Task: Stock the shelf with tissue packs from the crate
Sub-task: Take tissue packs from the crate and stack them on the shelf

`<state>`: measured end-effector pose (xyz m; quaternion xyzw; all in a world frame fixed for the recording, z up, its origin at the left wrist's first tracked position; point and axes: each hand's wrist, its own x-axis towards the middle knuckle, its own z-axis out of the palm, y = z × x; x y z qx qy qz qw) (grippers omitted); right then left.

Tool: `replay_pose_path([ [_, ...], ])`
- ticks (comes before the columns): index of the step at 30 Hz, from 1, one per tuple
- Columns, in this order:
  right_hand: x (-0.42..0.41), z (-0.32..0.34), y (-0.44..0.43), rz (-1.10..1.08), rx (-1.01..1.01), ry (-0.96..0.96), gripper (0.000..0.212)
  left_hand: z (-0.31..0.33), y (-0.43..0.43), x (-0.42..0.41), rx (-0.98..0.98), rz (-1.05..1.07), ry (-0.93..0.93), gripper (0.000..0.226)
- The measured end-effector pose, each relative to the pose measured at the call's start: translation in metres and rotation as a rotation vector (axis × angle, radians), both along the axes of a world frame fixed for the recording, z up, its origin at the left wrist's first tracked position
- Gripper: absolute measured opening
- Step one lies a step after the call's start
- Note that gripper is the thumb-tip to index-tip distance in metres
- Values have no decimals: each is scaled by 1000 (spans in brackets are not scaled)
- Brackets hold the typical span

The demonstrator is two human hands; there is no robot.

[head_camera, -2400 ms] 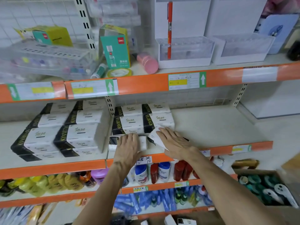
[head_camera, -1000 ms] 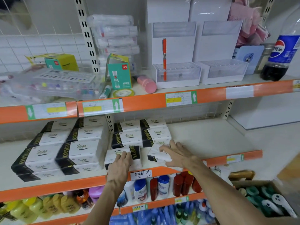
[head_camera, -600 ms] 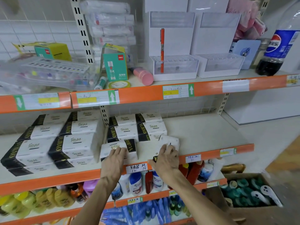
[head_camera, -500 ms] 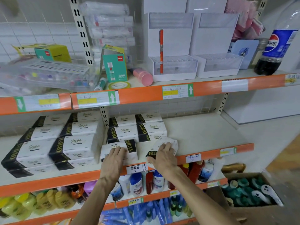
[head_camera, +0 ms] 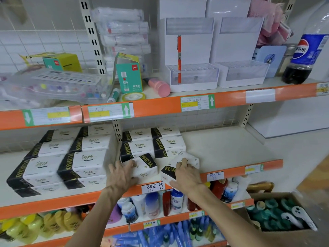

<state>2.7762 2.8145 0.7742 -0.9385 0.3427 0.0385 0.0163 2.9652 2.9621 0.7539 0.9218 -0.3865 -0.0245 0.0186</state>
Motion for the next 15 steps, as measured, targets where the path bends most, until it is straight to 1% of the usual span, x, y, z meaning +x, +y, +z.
replay_pose_path([
  [2,2,0,-1,-5,10,-12,63,1,0,6,16,-22,44,68],
  [4,2,2,-4,-5,37,-12,63,6,-1,10,28,-44,36,76],
  [7,1,5,-8,1,62,-2,66,15,-4,14,60,-19,19,89],
  [9,1,5,-9,3,55,3,66,18,-4,14,40,-31,4,94],
  [10,1,5,-9,1,56,2,66,17,-4,13,14,-49,-4,95],
  [12,1,4,-8,-8,60,-5,65,19,-4,9,-41,-70,40,95],
  [15,5,0,-6,-61,45,-18,62,24,-8,-6,-29,23,132,82],
])
